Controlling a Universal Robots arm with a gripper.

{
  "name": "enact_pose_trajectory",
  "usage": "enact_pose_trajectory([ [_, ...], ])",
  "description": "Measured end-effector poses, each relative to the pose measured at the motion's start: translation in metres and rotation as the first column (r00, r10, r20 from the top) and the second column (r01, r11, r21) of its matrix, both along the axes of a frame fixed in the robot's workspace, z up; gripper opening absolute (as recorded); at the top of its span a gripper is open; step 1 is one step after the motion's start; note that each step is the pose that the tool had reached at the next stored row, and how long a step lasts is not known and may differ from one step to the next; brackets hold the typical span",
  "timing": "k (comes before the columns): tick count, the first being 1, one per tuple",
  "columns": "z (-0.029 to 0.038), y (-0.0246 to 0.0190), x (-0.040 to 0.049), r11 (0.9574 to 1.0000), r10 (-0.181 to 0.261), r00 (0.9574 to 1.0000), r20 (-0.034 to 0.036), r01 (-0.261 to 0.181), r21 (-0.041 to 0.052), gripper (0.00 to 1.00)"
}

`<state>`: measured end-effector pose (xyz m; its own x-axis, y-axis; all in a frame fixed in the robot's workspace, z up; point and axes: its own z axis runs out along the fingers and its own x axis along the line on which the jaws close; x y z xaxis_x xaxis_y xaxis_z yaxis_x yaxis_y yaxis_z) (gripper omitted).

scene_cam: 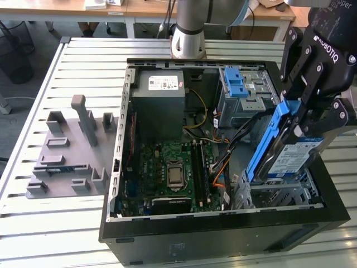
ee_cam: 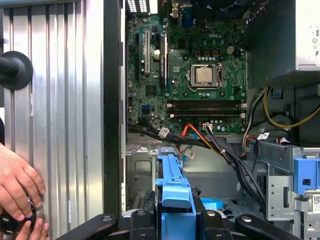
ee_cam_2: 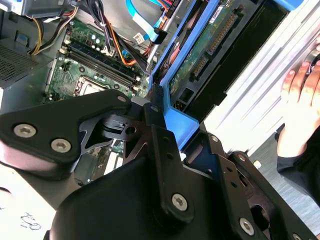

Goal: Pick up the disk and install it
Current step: 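Insert the disk into the insertion slot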

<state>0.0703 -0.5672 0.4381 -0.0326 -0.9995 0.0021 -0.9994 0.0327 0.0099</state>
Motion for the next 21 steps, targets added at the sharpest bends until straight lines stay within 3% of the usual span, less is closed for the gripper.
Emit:
enact_pose_trajectory([
  [21, -0.0054, 0.0, 0.0005, 1.0, -0.003, 1.0, 0.0, 0.003, 0.0, 0.36],
])
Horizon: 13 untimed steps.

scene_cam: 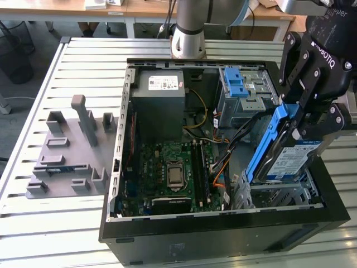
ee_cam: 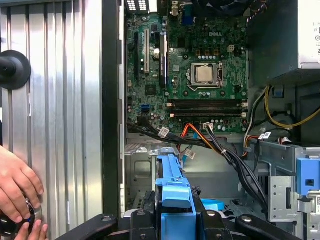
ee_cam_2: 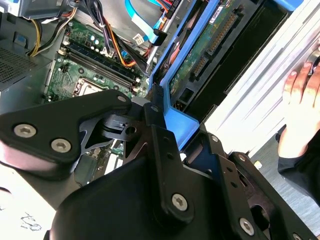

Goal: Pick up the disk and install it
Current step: 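Insert the disk into the insertion slot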

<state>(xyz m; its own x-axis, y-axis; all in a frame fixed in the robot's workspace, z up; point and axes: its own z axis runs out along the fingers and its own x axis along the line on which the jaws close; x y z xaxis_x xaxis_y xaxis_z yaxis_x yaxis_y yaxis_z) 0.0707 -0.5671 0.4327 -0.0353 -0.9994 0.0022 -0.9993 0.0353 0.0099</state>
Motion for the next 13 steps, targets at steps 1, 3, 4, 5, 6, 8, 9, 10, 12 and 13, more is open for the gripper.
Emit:
enact_pose_trajectory([
  [1, -0.0003, 0.0, 0.0, 1.0, 0.0, 1.0, 0.0, 0.0, 0.0, 0.36],
  [3, -0.0009, 0.0, 0.0, 1.0, 0.0, 1.0, 0.0, 0.0, 0.0, 0.36],
  [4, -0.0011, 0.0, 0.0, 1.0, 0.0, 1.0, 0.0, 0.0, 0.0, 0.36],
  [5, -0.0014, 0.0, 0.0, 1.0, 0.0, 1.0, 0.0, 0.0, 0.0001, 0.36],
  [6, -0.0016, 0.0, 0.0, 1.0, 0.0, 1.0, 0.0, 0.0, 0.0, 0.36],
  [8, -0.002, 0.0, 0.0, 1.0, 0.0, 1.0, 0.0, 0.0, 0.0, 0.36],
  [9, -0.0022, 0.0, 0.0, 1.0, 0.0, 1.0, 0.0, 0.0, -0.0001, 0.36],
  [10, -0.0024, 0.0, 0.0, 1.0, 0.0, 1.0, 0.0, 0.0, 0.0, 0.36],
  [12, -0.0028, 0.0, 0.0, 1.0, 0.0, 1.0, 0.0, 0.0, 0.0, 0.36],
  [13, -0.0031, 0.0, 0.0, 1.0, 0.0, 1.0, 0.0, 0.0, 0.0, 0.36],
])
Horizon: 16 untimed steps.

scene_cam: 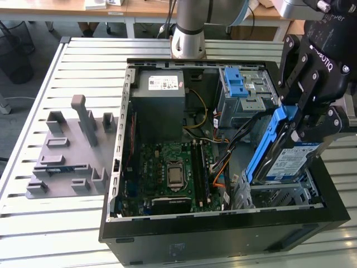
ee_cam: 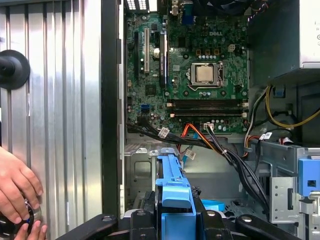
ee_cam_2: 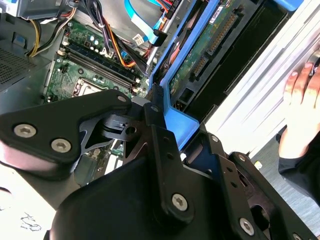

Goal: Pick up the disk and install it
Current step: 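Insert the disk into the insertion slot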

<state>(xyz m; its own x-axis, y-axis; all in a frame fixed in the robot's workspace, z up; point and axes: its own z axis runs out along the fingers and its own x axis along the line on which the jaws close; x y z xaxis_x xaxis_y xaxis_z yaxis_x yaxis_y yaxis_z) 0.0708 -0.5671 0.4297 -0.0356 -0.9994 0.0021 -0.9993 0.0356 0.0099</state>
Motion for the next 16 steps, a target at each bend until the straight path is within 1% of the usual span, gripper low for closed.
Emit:
enact_pose_trajectory([
  [16, -0.005, 0.0, 0.0, 1.0, 0.0, 1.0, 0.0, 0.0, 0.0, 0.36],
])
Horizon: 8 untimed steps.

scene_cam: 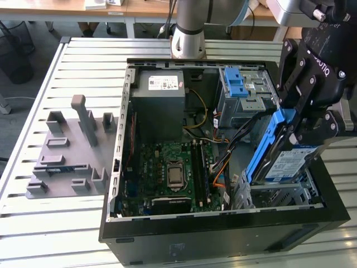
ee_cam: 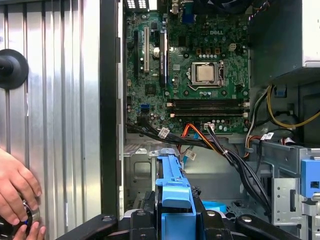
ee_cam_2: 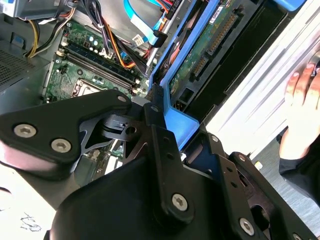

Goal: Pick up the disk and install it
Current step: 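Insert the disk into the insertion slot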

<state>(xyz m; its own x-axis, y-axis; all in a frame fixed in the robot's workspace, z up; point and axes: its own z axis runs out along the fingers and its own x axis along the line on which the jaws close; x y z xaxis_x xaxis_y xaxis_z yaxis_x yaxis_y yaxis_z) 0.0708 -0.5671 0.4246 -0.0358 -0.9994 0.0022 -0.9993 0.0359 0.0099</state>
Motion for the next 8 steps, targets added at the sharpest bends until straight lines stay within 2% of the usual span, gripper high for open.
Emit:
enact_pose_trajectory([
  [8, -0.003, 0.0, 0.0, 1.0, 0.0, 1.0, 0.0, 0.0, 0.0, 0.36],
])
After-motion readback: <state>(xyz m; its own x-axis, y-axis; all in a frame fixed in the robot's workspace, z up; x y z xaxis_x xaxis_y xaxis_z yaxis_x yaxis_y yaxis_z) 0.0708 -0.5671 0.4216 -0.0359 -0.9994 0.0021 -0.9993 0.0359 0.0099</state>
